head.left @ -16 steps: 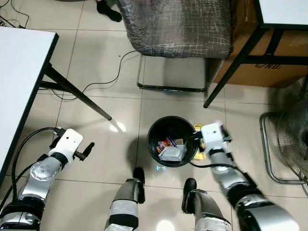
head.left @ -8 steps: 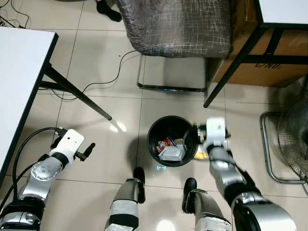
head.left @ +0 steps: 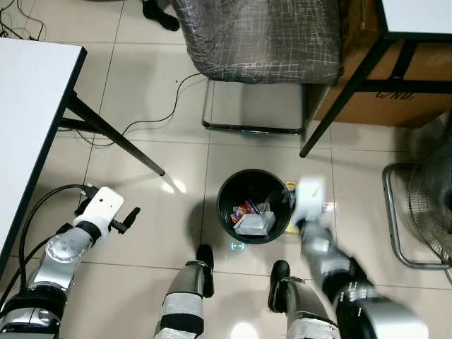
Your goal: Picking trash to rubbish bin
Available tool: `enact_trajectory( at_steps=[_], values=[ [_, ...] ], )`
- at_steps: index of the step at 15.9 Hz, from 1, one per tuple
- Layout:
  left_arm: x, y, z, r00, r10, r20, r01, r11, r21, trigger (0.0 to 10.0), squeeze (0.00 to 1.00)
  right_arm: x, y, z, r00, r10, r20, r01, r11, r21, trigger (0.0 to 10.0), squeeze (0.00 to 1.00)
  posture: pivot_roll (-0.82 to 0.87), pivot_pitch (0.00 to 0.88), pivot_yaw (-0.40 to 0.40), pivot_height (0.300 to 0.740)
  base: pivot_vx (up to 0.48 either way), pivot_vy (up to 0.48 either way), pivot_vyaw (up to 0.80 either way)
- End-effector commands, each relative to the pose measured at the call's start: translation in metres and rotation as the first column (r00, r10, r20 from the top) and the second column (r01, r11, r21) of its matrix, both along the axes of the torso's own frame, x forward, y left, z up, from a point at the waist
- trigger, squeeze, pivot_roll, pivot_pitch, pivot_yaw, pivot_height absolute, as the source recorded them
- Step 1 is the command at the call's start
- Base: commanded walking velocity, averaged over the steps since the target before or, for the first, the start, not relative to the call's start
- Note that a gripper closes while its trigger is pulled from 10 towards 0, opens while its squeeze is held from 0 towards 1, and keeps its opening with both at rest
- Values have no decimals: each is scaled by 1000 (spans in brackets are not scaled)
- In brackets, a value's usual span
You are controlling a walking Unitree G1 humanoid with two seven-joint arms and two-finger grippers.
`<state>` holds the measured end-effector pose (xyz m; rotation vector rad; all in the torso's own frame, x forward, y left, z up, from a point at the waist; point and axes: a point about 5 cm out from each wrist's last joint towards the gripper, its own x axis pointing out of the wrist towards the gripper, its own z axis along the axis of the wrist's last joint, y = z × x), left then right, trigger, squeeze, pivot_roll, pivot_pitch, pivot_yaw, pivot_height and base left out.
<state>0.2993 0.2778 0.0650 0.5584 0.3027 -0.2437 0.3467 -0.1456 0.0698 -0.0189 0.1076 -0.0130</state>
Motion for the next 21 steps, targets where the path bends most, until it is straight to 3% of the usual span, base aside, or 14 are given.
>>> enact_trajectory(
  at_steps=[1,2,4,5,6,7,8,11,12,15,17,19,20,21],
  values=[
    [-13,8,-14,998,27,-61,-26,1000,12,10000,384,-4,6,-9,998,41,-55,-40,999,17,10000,812,416,461,97,740,0,0,0],
    [-12,7,-14,998,29,-61,-29,1000,11,10000,376,-9,11,-18,992,79,-102,-87,993,-76,10000,784,424,458,91,740,0,0,0],
    [-10,7,-13,998,31,-55,-31,999,10,10000,369,3,-1,7,999,-14,39,13,999,38,10000,776,422,457,92,740,0,0,0],
    [-10,7,-13,998,31,-56,-31,999,9,10000,349,3,-5,7,999,-40,32,38,998,59,10000,749,416,456,93,740,0,0,0],
    [-12,7,-15,998,29,-63,-29,1000,10,10000,337,-11,4,-25,984,26,-173,-23,1000,17,10000,639,410,452,94,740,0,0,0],
    [-11,6,-15,997,30,-65,-29,1000,10,10000,333,-22,9,-43,960,66,-274,-81,996,-42,10000,541,406,448,92,740,0,0,0],
    [-10,4,-15,998,29,-63,-28,1000,8,10000,322,-21,4,-39,974,43,-225,-49,998,-24,10000,408,410,447,91,740,0,0,0],
    [-6,1,-13,998,20,-59,-20,1000,5,10000,278,1,-9,0,1000,-20,-16,21,999,39,10000,408,399,446,95,740,0,0,0],
    [-6,1,-14,998,18,-64,-17,1000,6,10000,0,5,-11,6,1000,-30,-5,30,999,28,10000,396,399,446,95,740,0,0,0],
    [-6,-3,-15,998,-2,-70,1,1000,-6,10000,0,-5,-8,-13,996,-4,-89,3,1000,-14,10000,353,400,441,97,740,0,0,0],
    [-5,-5,-15,998,-4,-69,3,1000,-17,10000,0,-2,-9,-5,999,-18,-34,18,1000,1,10000,353,402,439,94,740,0,0,0],
    [-6,-5,-16,997,-10,-73,8,1000,-23,10000,0,7,-13,19,994,-33,101,32,999,11,10000,365,402,439,94,740,0,0,0],
    [-6,-5,-15,997,-12,-73,10,1000,-23,10000,0,6,-12,18,995,-30,93,28,999,15,10000,369,405,440,94,740,0,0,0],
    [-6,-5,-16,997,-14,-74,13,1000,-23,10000,0,-3,-6,-11,996,6,-94,-6,1000,-5,10000,376,405,440,94,740,0,0,0]
  ],
)
